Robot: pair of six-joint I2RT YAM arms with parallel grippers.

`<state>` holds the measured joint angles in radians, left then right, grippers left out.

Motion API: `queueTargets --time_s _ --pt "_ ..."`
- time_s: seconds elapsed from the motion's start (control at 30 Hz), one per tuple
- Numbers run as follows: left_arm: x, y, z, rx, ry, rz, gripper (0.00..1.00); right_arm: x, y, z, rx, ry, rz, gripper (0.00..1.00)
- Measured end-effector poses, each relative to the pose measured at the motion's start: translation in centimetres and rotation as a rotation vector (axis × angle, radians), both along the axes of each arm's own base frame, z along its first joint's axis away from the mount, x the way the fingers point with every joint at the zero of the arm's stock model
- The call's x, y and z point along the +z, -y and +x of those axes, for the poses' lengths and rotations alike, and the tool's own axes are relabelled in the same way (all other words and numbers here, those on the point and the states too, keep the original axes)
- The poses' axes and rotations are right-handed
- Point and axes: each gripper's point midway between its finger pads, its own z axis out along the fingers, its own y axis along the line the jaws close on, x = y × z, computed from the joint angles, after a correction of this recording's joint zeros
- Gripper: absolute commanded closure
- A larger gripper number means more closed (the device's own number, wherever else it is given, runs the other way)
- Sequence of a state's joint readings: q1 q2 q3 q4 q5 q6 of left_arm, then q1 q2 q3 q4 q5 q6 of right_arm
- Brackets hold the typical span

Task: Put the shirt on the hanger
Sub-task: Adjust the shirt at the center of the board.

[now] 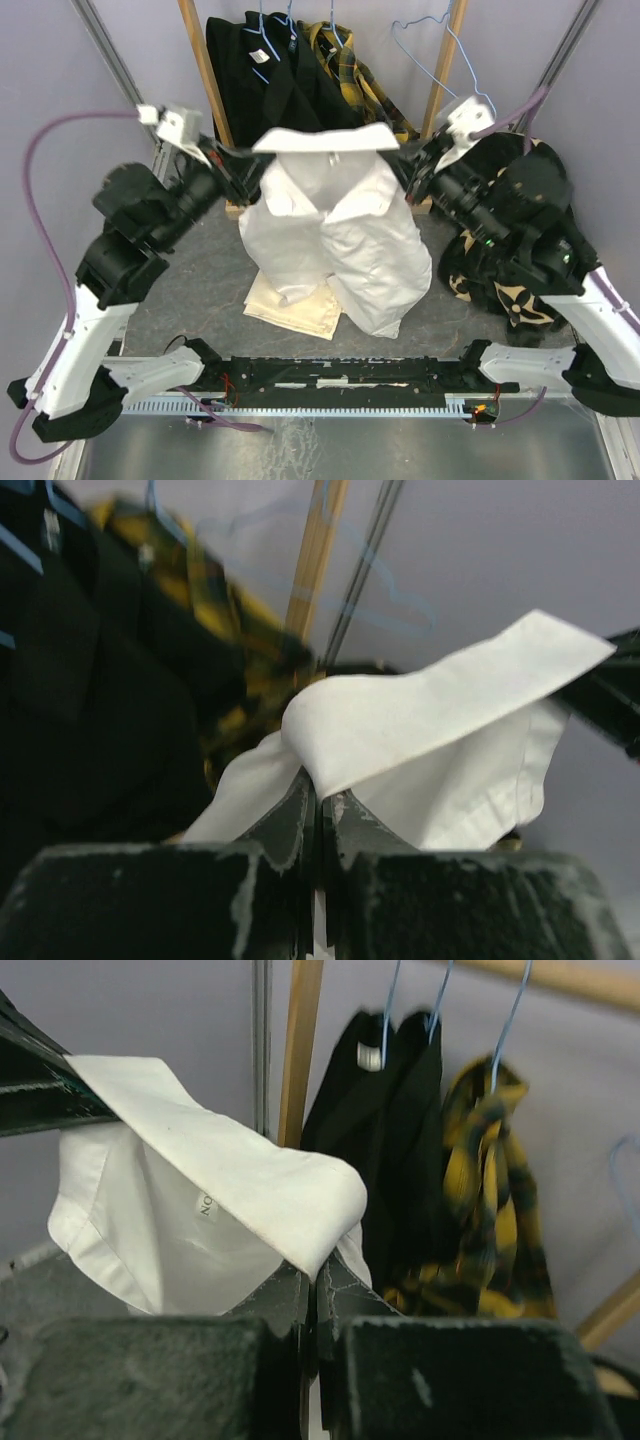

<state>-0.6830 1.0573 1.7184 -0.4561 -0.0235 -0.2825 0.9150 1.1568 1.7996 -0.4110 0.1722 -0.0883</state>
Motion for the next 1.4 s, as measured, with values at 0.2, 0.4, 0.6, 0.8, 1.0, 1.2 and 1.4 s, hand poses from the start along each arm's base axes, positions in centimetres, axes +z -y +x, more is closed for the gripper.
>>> queueTargets --time_s 0.2,0.4,0.6,0.8,1.0,1.2,1.4 --pt "-15.4 0.4 -0.7 -0.032 -0.256 0.127 0.97 -13.3 0.5 0.5 -0.057 -0.229 -0.122 1.00" --pt "-29.5 0.8 -2.2 -0.067 -0.517 0.177 0.97 -27.9 0.8 -0.2 -0.101 -0.518 -0.214 1.00" --pt "-37.4 1.1 -3.2 -0.076 -0.664 0.172 0.97 -39.1 1.4 -1.4 -0.155 -0.736 -0.262 1.00" --pt "-41.4 2.1 -2.6 -0.086 -0.755 0.182 0.96 -43.9 1.9 -0.9 -0.236 -0.824 -0.275 0.98" --pt "-43.0 2.4 -2.3 -0.082 -0.799 0.210 0.62 -46.2 2.0 -0.9 -0.259 -0.870 -0.324 0.64" --pt "-40.1 1.4 -1.6 -0.018 -0.767 0.228 0.23 -43.7 2.4 -1.5 -0.234 -0.854 -0.305 0.34" --pt "-33.9 -0.1 -0.4 0.057 -0.657 0.236 0.17 -37.7 2.8 -2.1 -0.220 -0.839 -0.247 0.29"
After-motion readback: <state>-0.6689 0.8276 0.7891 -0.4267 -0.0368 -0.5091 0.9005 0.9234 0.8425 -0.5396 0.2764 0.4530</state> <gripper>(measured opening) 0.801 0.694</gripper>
